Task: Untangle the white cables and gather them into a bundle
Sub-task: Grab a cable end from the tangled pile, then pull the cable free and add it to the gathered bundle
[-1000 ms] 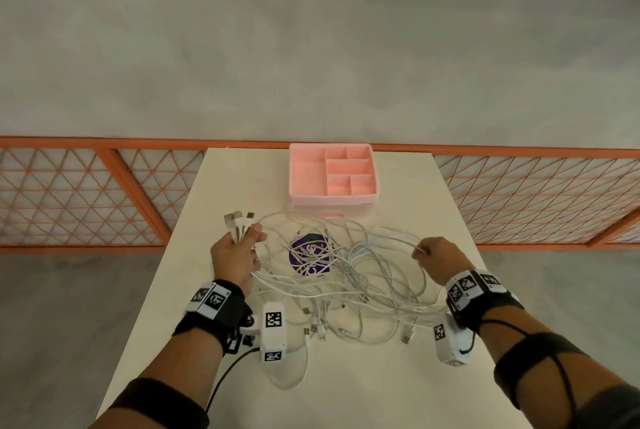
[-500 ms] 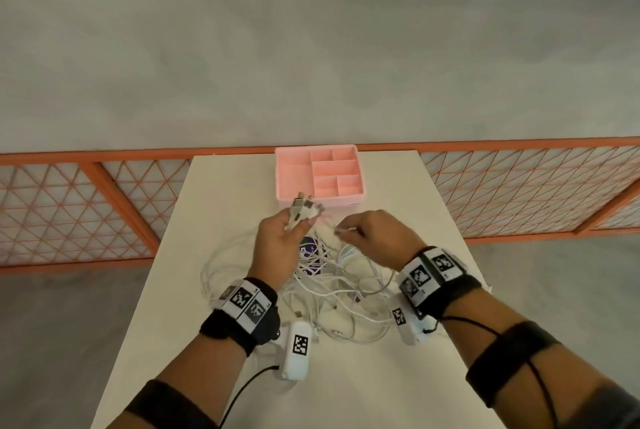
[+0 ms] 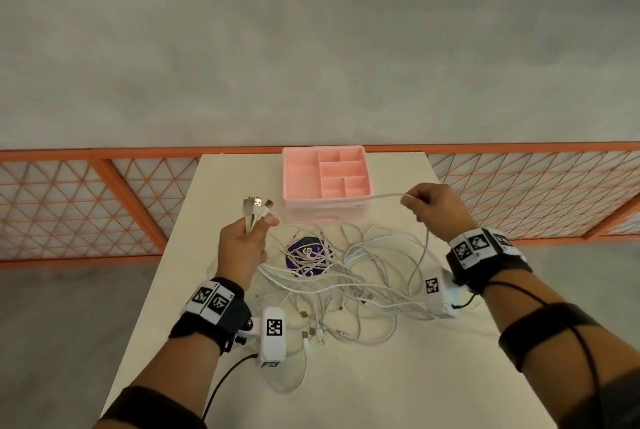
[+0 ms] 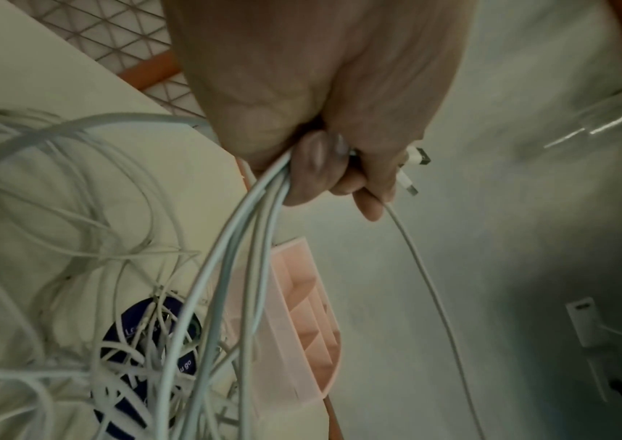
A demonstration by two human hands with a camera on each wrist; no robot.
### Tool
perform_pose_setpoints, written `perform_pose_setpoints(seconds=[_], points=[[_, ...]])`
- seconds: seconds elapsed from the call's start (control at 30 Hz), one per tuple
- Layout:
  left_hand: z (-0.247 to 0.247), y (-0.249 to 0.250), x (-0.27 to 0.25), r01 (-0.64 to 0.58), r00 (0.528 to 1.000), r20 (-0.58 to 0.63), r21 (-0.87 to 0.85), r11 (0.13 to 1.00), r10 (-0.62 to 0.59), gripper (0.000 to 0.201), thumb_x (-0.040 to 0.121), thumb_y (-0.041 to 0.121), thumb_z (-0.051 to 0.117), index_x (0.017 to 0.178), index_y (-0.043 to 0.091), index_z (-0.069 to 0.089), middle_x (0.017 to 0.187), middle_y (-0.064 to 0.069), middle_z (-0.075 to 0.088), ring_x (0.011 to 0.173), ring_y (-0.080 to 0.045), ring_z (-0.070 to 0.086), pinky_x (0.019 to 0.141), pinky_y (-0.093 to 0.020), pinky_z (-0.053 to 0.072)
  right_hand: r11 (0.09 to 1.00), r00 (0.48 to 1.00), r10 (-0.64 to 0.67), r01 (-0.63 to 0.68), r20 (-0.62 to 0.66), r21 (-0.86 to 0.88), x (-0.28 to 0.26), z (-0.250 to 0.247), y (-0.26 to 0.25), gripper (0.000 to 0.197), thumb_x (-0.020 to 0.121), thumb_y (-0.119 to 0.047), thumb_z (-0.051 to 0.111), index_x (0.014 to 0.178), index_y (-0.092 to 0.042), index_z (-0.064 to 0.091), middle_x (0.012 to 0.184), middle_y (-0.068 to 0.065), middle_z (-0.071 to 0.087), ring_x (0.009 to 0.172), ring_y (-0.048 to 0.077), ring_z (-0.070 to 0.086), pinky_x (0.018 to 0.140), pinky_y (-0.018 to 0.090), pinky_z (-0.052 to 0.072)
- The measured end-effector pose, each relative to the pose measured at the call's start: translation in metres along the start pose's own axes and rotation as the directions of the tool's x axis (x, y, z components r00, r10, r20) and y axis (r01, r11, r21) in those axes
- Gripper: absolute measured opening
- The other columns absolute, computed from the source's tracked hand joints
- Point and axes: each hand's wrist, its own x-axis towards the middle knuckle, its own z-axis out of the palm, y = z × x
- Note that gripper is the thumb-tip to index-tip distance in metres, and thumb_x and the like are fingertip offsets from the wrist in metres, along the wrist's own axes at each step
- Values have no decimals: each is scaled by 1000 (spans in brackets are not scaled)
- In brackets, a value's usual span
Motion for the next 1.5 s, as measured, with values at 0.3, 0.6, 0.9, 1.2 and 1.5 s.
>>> perform_pose_setpoints(seconds=[0.3,0.6,0.9,1.2,1.5], points=[[-4,-9,7,74,994,-62,-189,979,-88,22,98,22,63,84,8,71,63,-2,32,49,-11,23,40,-20,24,863,944,260,-322,-205,-388,-11,2,92,10,93,-24,63,91,-26,73,98,12,60,95,34,56,80,37,47],[0,-11,4,329,940,101,-28,944,-325,24,97,23,64,106,3,71,102,-5,71,46,-8,27,40,-19,26,681,839,479,-168,-260,713,4,-4,58,22,95,-9,45,100,-2,66,89,15,64,78,32,66,76,43,57],[11,13,2,436,899,194,-320,841,-392,33,105,31,48,84,7,59,66,-2,50,41,-6,30,36,-18,28,800,901,137,145,-412,582,6,12,-28,21,96,3,47,107,-15,47,91,10,71,56,19,63,52,27,51],[57,20,-13,438,899,185,-416,797,-397,32,106,27,47,89,3,61,80,-18,67,63,-28,57,53,-33,47,908,982,-148,87,120,410,-52,118,-79,26,92,-1,54,104,-22,64,79,3,69,52,14,64,49,25,50],[45,14,-4,457,873,109,-527,717,-476,33,108,27,42,92,7,62,59,1,53,50,-12,48,53,-28,42,958,916,-239,167,323,234,-73,129,-54,27,90,-6,58,106,-22,72,77,-11,67,56,0,57,64,17,49]])
